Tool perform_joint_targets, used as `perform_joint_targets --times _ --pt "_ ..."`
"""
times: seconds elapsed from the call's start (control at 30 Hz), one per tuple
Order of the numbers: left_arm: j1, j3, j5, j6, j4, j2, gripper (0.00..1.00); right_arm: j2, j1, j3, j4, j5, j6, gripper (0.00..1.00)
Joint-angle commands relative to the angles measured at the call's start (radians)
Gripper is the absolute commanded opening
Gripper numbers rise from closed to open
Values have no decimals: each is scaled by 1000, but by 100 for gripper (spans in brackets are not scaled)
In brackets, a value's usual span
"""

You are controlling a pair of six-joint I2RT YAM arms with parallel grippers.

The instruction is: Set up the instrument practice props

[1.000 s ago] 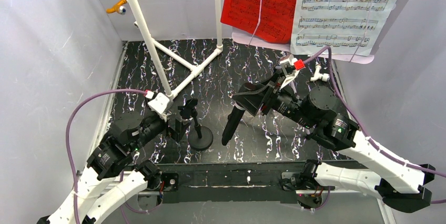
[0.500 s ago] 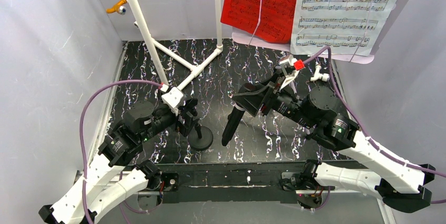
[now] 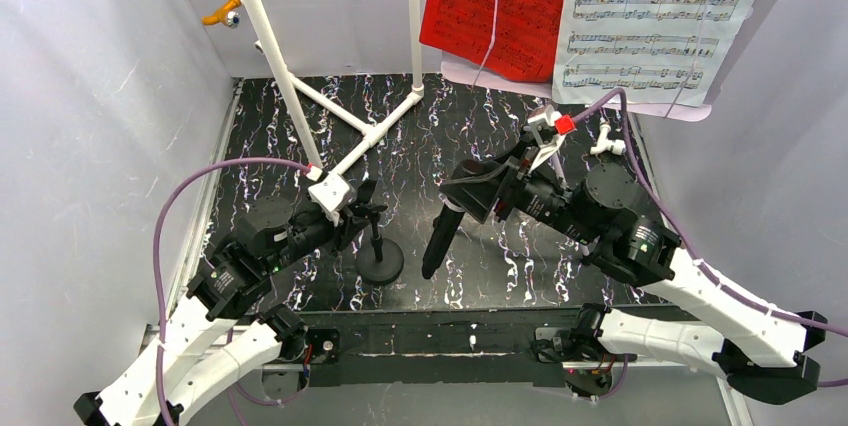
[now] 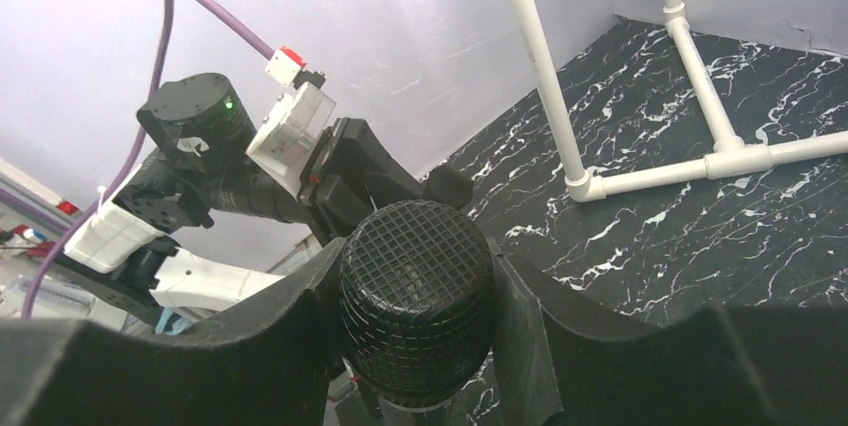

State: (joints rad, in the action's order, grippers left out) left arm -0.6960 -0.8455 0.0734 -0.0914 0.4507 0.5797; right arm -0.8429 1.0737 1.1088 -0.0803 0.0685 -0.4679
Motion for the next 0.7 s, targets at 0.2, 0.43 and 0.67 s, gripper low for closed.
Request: perform_joint_targets --times 0.2,0.43,0.67 --pt "-2 7 136 -49 -66 37 0 -259 1 395 -249 -122 327 1" --pt "-2 20 169 -53 -71 33 0 -476 16 659 -392 -94 520 1" --pt "0 31 185 -50 -74 31 0 -609 71 823 -401 -133 602 1"
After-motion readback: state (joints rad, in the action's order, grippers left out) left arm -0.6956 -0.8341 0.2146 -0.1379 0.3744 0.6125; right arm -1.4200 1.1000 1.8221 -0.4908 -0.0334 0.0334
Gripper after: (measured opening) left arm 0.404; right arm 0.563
